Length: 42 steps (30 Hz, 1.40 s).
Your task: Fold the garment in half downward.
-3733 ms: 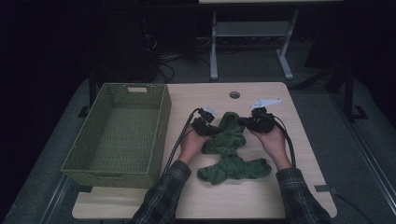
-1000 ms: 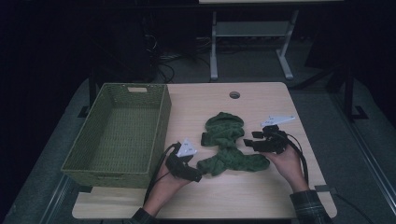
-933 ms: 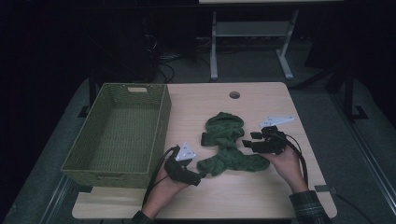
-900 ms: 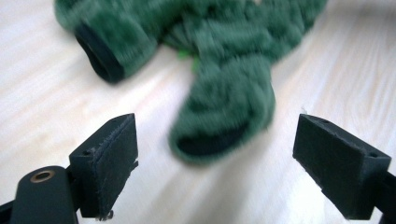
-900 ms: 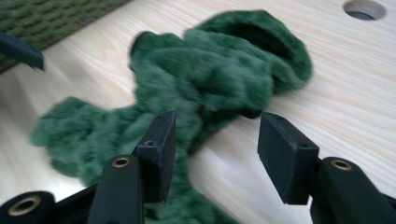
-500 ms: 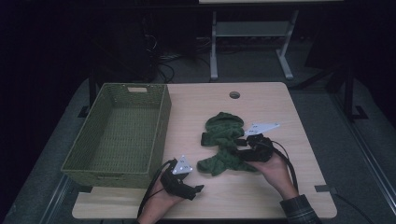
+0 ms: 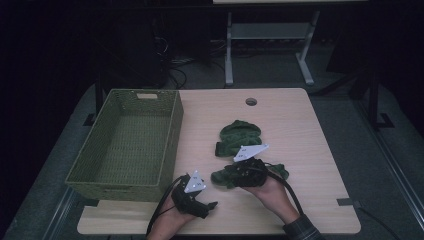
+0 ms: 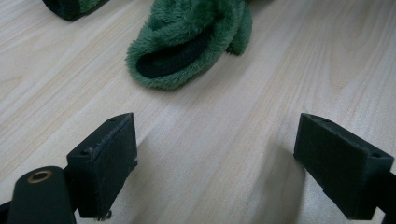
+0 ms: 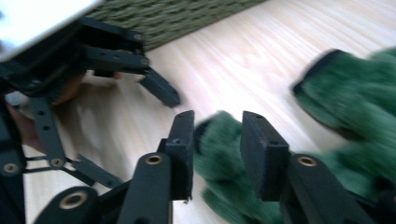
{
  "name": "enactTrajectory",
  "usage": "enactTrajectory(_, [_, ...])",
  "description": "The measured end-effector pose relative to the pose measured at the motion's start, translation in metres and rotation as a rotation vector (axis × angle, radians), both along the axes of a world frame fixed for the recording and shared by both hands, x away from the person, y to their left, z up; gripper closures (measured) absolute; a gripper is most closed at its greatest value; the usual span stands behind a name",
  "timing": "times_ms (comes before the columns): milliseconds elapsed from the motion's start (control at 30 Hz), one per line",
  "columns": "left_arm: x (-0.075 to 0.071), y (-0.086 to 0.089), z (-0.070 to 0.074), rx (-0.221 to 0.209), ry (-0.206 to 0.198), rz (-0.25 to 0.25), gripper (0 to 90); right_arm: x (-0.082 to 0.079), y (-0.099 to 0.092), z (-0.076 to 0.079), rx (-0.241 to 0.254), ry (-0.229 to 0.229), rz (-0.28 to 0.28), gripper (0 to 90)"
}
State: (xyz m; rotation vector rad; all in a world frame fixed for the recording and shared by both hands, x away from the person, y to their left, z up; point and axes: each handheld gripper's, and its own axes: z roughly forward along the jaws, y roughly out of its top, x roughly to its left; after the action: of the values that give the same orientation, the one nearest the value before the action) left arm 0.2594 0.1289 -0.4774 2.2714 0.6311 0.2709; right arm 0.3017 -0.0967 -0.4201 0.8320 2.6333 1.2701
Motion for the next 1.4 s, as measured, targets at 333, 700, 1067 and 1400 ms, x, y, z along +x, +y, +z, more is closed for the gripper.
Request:
enactTrajectory(333, [0.000, 0.000, 0.000, 0.000, -0.001, 0.001, 12.7, 0.000, 0.032, -0.019, -0.093, -0.010, 0.080, 70.1])
enactTrajectory(700, [0.000, 0.000, 0.000, -0.001, 0.000, 0.001, 12.7, -0.001, 0.042, -0.045, -0.175, -0.046, 0.065, 78.5])
enactTrajectory(1067, [0.000, 0.000, 0.000, -0.003, 0.001, 0.001, 12.6, -0.009, 0.038, -0.028, -0.128, -0.064, 0.062, 84.1])
enactTrajectory(1400, [0.000, 0.000, 0.000, -0.011, 0.003, 0.004, 12.7, -0.001, -0.002, 0.005, 0.051, -0.047, 0.008, 83.7])
